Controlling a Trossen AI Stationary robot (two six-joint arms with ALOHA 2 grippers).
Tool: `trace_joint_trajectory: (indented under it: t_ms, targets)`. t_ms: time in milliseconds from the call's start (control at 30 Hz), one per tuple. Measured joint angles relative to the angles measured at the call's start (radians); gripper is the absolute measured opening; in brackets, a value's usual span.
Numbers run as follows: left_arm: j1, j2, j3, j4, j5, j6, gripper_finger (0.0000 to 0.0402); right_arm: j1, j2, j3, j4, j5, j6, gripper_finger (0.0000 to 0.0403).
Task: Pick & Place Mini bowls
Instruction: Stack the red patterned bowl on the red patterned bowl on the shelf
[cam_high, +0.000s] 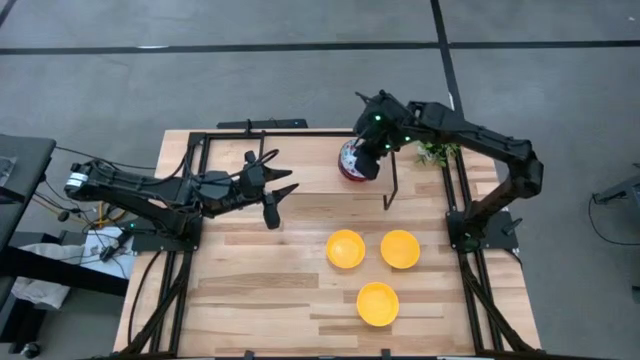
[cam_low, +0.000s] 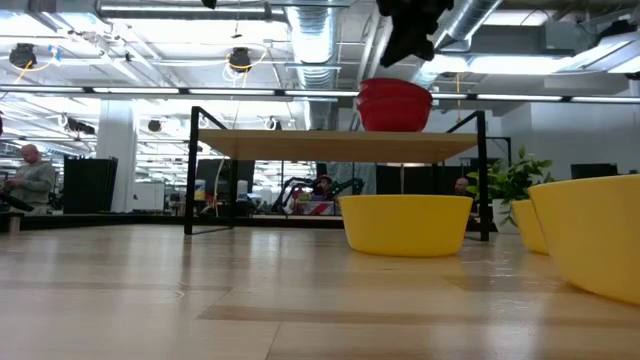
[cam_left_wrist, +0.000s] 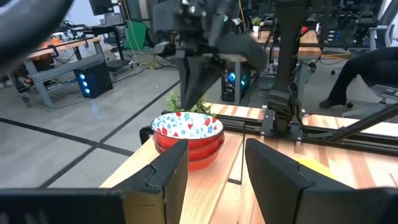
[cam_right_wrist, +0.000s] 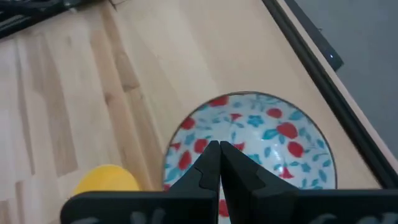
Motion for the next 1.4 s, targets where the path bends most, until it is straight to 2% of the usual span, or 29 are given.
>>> trace_joint_trajectory:
  t_ms: [267,467,1067,1400]
  targets:
    - [-0.001,0.0,0.0,0.004,0.0,-0.002,0.0159,-0.021,0.027,0.002,0.127,-0.095,-0.001,0.0]
    - [-0.001,0.0,0.0,0.008,0.0,-0.002,0.0159,-0.024,0.052,0.001,0.146,-0.143,0.0,0.0]
    - [-0.003,0.0,-0.001,0.009,0.0,0.0,0.0159,-0.037,0.149,0.0,0.132,-0.17,-0.008,0.0]
    - [-0.003,0.0,-0.001,0.008,0.0,0.001,0.0159,-0.043,0.092,0.031,0.164,-0.176,-0.016,0.0]
